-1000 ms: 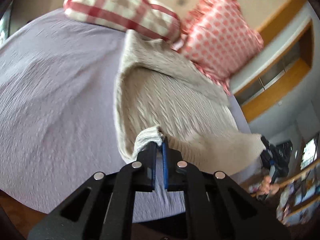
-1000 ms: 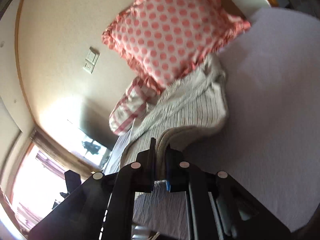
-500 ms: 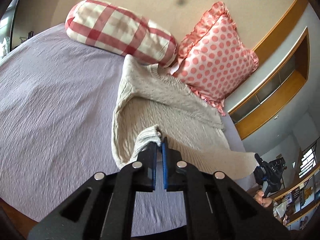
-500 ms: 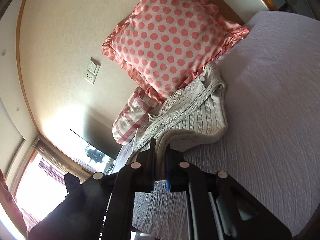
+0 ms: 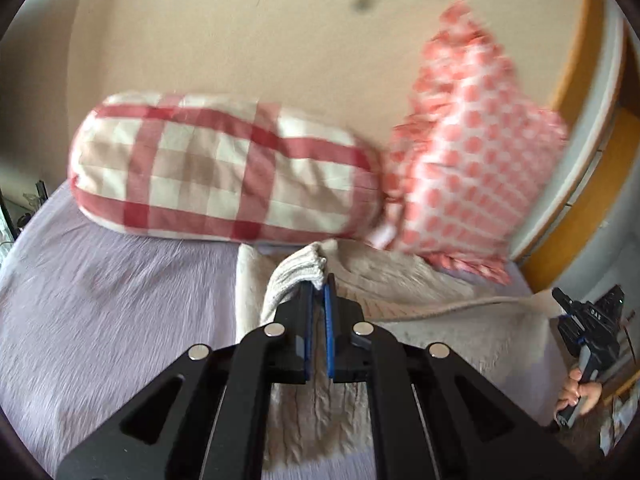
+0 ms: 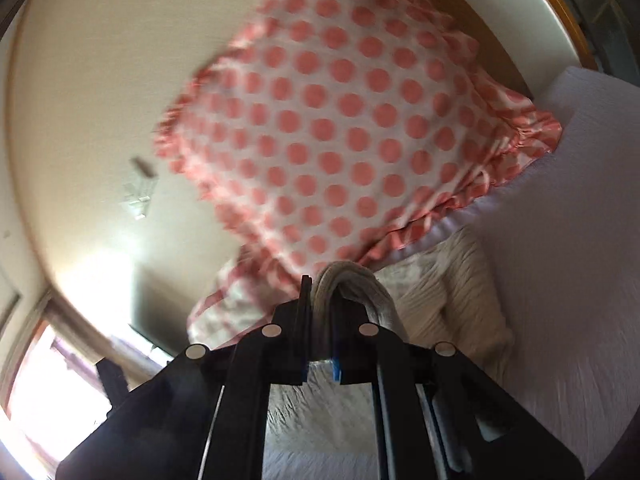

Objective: Fold small clothes

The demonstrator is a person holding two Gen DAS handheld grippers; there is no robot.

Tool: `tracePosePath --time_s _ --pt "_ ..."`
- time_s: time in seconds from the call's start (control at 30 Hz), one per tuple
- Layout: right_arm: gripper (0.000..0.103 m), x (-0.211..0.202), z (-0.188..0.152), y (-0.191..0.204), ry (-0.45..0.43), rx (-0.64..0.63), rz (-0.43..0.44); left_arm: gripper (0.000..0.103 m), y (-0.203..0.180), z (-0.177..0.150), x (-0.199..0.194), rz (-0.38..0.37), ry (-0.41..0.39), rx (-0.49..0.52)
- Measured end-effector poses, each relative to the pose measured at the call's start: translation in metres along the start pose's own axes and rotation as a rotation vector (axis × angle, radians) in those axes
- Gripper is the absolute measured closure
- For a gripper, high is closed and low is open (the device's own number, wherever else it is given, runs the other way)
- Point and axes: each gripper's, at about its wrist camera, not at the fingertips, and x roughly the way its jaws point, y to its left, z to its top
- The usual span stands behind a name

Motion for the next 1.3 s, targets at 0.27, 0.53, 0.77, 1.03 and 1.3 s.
tracePosePath --time_s 0.27,0.53,0.77,1.03,1.3 --pt "0.094 0.103 0.023 -0.037 0.074 0.008 -0.218 0.098 0.015 0.016 0.120 0.153 0.103 -0.039" --pt "0.017 0.113 0.029 -0.027 0.161 -0.004 -0.362 0.048 0.025 0.027 0.092 0.123 0.067 -0.073" --pt "0.002 0.058 0.025 0.015 0.015 -0.159 -0.279 0.039 -0.003 0.001 0.053 -0.098 0.131 0.001" --pt "0.002 0.100 -0.047 -0.004 0.355 -0.148 -0.342 0.043 0.001 -0.031 0.121 0.059 0.325 -0.017" --pt "0.002 0.051 -0.028 0.001 0.182 -0.143 -0.364 0.039 0.001 -0.026 0.096 0.064 0.271 -0.006"
